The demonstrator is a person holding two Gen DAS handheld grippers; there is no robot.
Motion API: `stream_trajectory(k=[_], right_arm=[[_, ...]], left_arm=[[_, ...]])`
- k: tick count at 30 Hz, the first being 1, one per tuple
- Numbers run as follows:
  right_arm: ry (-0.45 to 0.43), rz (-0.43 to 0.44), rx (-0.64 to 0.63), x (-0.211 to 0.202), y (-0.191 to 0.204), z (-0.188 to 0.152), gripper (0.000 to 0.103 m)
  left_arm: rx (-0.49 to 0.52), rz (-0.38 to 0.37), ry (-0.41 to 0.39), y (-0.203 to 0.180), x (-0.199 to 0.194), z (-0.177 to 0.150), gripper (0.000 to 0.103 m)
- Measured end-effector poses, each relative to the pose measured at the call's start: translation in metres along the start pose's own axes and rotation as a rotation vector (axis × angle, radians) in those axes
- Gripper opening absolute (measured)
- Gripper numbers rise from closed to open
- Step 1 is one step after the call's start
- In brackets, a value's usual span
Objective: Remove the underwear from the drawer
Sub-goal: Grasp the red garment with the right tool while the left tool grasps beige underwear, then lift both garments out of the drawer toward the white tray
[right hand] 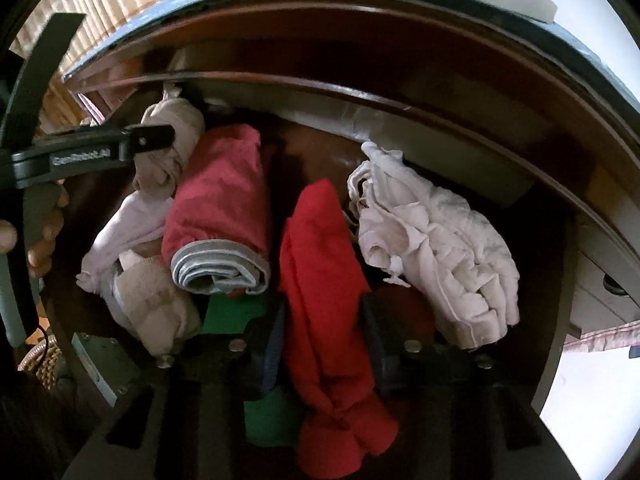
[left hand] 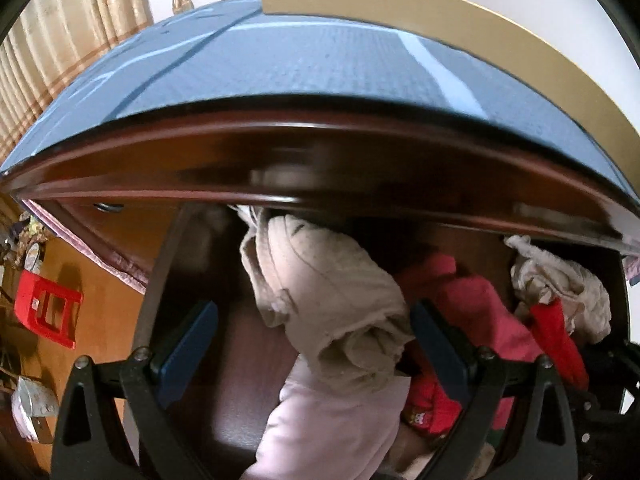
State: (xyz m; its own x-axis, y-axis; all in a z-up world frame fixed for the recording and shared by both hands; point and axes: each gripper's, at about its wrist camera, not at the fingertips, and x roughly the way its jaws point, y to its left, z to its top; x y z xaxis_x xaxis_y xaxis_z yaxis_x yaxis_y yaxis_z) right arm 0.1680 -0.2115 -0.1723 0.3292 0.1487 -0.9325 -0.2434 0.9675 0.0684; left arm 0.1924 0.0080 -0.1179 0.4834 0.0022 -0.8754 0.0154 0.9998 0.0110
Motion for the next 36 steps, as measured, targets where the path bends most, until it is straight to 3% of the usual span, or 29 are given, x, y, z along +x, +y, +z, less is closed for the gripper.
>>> stream_trajectory(k=[1, 3, 4, 8, 15, 19, 28, 34, 36], right_arm=[[-0.013, 0.008, 0.009, -0.006, -0.004, -0.005, 0.036], [-0.046, 0.027, 0.036, -0.014, -0.008, -0.009, 0.035], [-0.069, 0.044, 0.062, -0.019, -0.012, -0.011, 0.035], [-0.149, 0.101, 0.157, -0.040, -0.030, -0.019, 0.034], [-0.261, 0.226, 0.240, -0.067, -0.039, -0.017, 0.034], [-0.305, 0.273, 0.239, -0.082, -0.033, -0.014, 0.034], [-0.317, 0.306, 0.233, -0.088, -0.022, -0.008, 0.034], [-0.330, 0.388, 0.236, -0.096, -0.014, 0.002, 0.034], [-0.343, 0.390, 0.218, -0.100, -0.007, 0.005, 0.034]], left_arm=[[-0.012, -0.007, 0.005, 0.001, 0.001, 0.001, 0.095], [-0.021, -0.038, 0.019, 0.003, 0.005, 0.002, 0.077], [-0.027, -0.054, 0.030, 0.005, 0.007, 0.001, 0.074], [-0.069, -0.134, 0.063, 0.011, 0.014, -0.003, 0.044], [-0.058, -0.169, -0.003, 0.019, -0.003, -0.010, 0.020], [-0.042, -0.177, -0.036, 0.031, -0.015, -0.017, 0.016], [0.014, -0.249, -0.094, 0.037, -0.052, -0.034, 0.014], [0.069, -0.269, -0.192, 0.050, -0.099, -0.039, 0.013], [0.090, -0.265, -0.238, 0.052, -0.115, -0.039, 0.008]])
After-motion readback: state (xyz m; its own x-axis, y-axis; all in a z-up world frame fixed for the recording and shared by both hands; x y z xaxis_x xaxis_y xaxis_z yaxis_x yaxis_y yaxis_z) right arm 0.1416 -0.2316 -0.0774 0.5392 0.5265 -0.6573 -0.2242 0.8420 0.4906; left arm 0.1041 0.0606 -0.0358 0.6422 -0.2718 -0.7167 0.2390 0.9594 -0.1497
